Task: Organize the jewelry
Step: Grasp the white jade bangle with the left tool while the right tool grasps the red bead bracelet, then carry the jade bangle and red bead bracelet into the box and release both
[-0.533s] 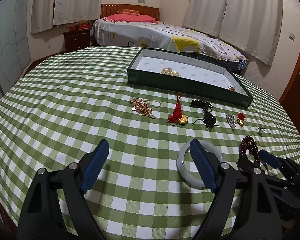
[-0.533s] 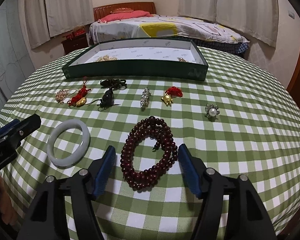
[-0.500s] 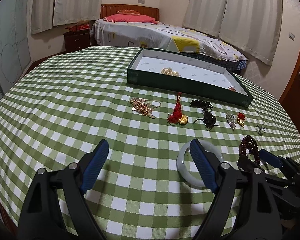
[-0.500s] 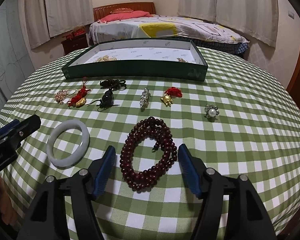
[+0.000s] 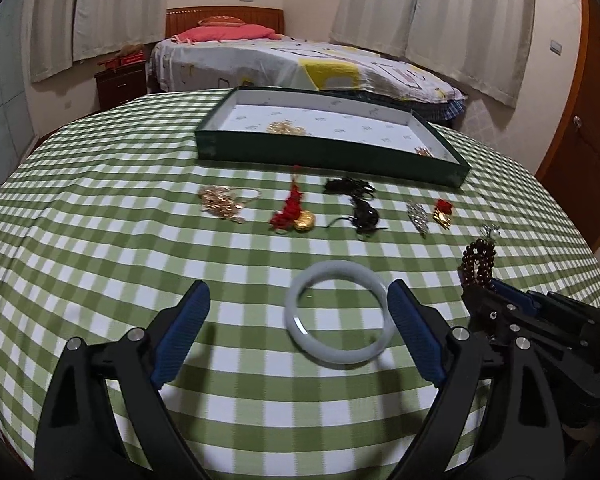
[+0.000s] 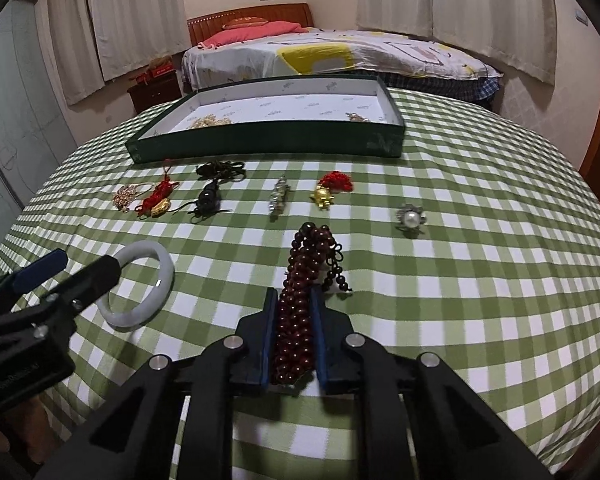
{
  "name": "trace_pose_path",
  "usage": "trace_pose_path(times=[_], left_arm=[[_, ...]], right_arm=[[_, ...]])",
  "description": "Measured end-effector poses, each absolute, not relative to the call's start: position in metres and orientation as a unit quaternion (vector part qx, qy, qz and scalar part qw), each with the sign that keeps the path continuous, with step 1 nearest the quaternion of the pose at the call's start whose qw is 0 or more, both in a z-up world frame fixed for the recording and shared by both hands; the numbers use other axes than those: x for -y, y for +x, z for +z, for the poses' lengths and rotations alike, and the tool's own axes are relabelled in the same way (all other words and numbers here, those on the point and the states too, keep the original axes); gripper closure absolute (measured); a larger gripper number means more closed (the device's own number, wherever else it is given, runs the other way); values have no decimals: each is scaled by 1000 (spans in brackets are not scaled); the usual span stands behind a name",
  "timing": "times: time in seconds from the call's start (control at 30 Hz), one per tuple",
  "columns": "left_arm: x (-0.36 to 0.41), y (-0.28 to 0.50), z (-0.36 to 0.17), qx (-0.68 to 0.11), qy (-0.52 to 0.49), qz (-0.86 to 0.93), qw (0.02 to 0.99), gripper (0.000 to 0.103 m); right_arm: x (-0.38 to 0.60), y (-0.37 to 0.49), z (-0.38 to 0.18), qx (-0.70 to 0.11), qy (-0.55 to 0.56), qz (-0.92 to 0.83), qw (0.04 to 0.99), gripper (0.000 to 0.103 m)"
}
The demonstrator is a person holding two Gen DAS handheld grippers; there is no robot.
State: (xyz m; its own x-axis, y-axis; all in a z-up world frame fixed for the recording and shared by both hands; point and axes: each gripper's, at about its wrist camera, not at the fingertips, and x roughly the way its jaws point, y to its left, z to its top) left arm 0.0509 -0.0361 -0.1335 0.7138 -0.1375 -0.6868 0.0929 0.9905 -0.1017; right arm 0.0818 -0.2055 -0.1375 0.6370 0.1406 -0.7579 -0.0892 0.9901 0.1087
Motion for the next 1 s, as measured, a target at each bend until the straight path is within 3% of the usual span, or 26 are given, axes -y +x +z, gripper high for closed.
trace_pose_path(times=[0.53,0.73,1.0], left_arm=[[63,67,-153,-405,7,-72,911,15],[62,65,-152,-397,16,-73,915,33],[59,65,-151,-394,7,-84,915,34]], right_arm=[[232,80,-131,-405,60,54,911,86],[231,80,-131,-405,59,57,911,86],[226,80,-130,-402,52,67,912,86]])
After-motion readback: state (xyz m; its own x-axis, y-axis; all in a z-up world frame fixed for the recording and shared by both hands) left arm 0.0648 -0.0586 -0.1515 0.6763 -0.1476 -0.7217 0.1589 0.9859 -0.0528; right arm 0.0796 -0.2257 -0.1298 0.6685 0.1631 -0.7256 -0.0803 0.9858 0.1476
